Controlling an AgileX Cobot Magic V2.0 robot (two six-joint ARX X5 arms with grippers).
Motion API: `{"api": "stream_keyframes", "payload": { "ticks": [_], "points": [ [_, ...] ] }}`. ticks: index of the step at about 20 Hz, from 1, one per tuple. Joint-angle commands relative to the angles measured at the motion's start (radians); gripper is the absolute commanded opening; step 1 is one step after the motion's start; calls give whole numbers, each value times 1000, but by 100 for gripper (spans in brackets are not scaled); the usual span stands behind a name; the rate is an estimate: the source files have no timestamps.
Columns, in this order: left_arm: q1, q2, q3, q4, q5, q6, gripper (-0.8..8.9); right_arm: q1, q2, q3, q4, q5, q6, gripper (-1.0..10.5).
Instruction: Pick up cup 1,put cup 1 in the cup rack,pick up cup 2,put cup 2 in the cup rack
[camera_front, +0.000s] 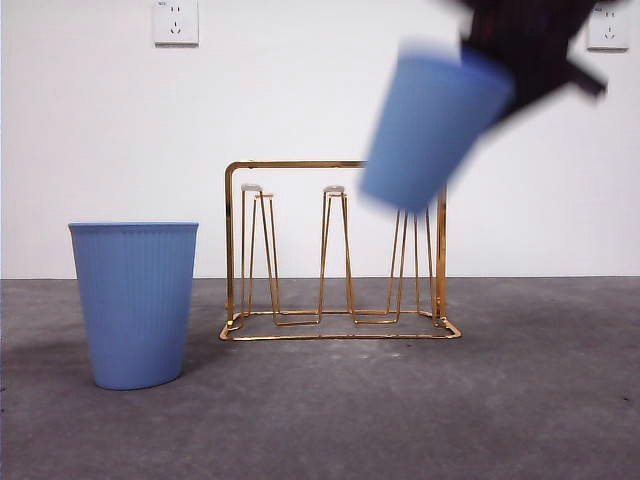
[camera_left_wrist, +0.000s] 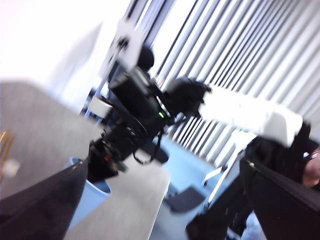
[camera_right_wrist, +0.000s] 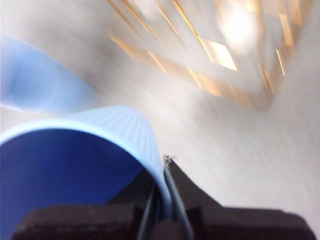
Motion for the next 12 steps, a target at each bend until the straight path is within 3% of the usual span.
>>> {"api": "stream_keyframes", "payload": {
  "ticks": [1,6,12],
  "points": [
    [-15,15,2,210,-4,-190,718,2,-152,6,83,-81,53,-10],
    [-48,68,2,554,-37,-383,718,2,-385,10,360,-163,178,-11],
    [-145,143,2,785,-136,-421,718,2,-526,10,680,-216,313,-11]
  ]
}}
